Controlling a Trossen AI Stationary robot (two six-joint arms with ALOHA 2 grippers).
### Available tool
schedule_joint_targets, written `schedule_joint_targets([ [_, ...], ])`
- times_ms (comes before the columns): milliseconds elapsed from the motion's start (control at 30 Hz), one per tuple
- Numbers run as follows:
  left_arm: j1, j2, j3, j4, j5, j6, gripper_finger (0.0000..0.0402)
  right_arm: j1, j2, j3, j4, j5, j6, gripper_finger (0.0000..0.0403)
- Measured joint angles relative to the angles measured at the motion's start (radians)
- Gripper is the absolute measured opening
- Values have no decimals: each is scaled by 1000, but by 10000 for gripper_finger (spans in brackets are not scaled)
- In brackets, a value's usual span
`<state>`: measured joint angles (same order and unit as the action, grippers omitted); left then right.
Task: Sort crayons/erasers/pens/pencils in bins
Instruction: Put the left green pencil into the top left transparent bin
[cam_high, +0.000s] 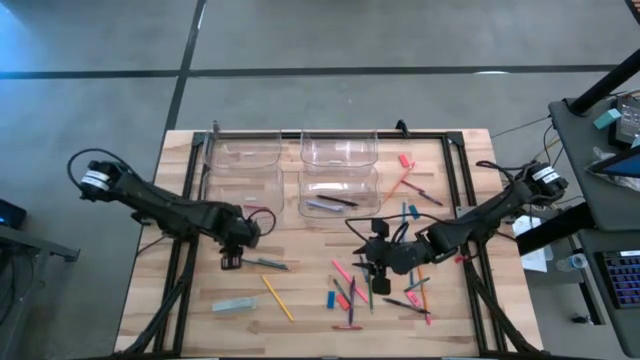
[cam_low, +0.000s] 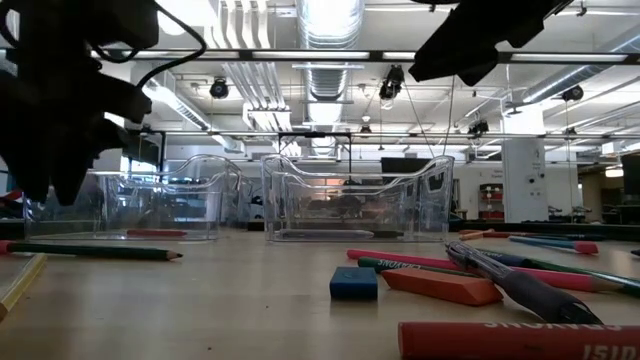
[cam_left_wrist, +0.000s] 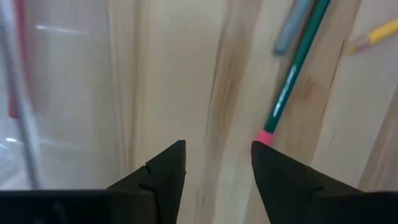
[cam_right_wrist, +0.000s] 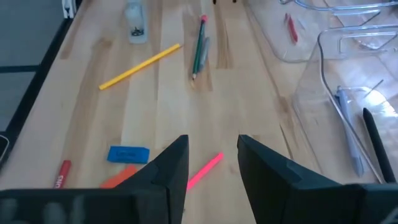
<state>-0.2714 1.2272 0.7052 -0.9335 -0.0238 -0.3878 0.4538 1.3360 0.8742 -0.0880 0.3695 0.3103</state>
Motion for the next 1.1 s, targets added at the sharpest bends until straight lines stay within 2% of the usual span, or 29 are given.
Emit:
schedule_joint_targets([
  [367,-119,101,-7,13,-4,-52,166,0,5,-7,-3,-1,4,128],
  [500,-149,102,-39,100,-5,-53,166,0,5,-8,-3,-1,4,128],
  [600,-157,96,-86,183,-5,-53,166,0,5,-9,-3,-1,4,128],
  [767,-157,90,-146,205,-10,-93,166,0,5,-9,-3,0,3,128],
  [1100,-157,92,-163,250,-12,-107,166,0,5,-9,-2,0,3,128],
])
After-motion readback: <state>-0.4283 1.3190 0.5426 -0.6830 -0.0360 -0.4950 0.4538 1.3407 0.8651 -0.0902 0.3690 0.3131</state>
